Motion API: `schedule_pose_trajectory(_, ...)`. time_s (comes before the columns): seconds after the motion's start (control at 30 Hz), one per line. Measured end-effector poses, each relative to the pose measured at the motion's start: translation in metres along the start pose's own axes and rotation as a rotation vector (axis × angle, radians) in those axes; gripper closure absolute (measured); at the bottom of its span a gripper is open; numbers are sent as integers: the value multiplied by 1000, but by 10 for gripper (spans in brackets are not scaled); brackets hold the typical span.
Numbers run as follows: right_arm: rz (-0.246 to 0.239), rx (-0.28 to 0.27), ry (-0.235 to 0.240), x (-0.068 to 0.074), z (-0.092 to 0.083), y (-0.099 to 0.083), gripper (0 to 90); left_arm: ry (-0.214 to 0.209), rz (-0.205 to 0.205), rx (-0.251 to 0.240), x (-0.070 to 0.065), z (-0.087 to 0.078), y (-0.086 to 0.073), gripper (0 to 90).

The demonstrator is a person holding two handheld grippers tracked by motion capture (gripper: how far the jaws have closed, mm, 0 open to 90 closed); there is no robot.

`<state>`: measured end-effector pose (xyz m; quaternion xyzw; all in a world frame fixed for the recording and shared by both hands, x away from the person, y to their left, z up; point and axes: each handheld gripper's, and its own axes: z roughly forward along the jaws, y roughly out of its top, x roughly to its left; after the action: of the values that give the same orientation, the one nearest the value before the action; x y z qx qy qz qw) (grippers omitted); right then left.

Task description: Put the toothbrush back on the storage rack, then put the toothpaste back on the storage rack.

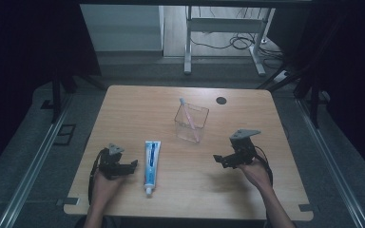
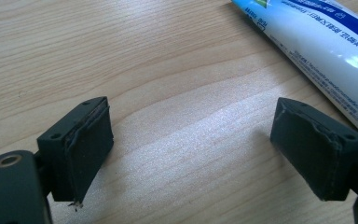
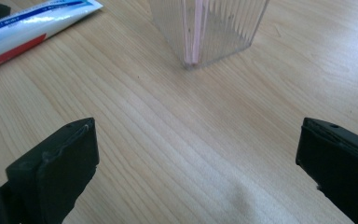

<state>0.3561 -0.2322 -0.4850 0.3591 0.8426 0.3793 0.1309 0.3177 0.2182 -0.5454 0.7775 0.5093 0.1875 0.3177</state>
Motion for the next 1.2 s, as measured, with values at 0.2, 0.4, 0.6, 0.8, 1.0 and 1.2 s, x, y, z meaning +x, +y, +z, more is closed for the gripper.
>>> schedule_pose_trajectory(0.2, 7, 8, -12, -1, 2, -13, 0, 0, 3, 0, 0, 0, 0, 129)
schedule_pose_trajectory(0.4, -5, 21, -19, 0, 4, -24, 0, 0, 3, 0, 0, 0, 0, 128)
schedule_pose_trajectory(0.6, -19, 33, -27, 4, 6, -34, 0, 2, 2, 0, 0, 0, 0, 129)
schedule_pose_trajectory(0.8, -23, 47, -31, 7, 8, -45, 0, 2, 0, -1, 0, 0, 0, 132)
schedule_pose_trajectory(1.0, -11, 55, -32, 6, 11, -54, 0, 4, -9, -2, -2, -2, 1, 180)
schedule_pose_trajectory(1.2, -2, 63, -33, 3, 13, -60, 0, -33, -16, -34, -5, -7, 5, 257)
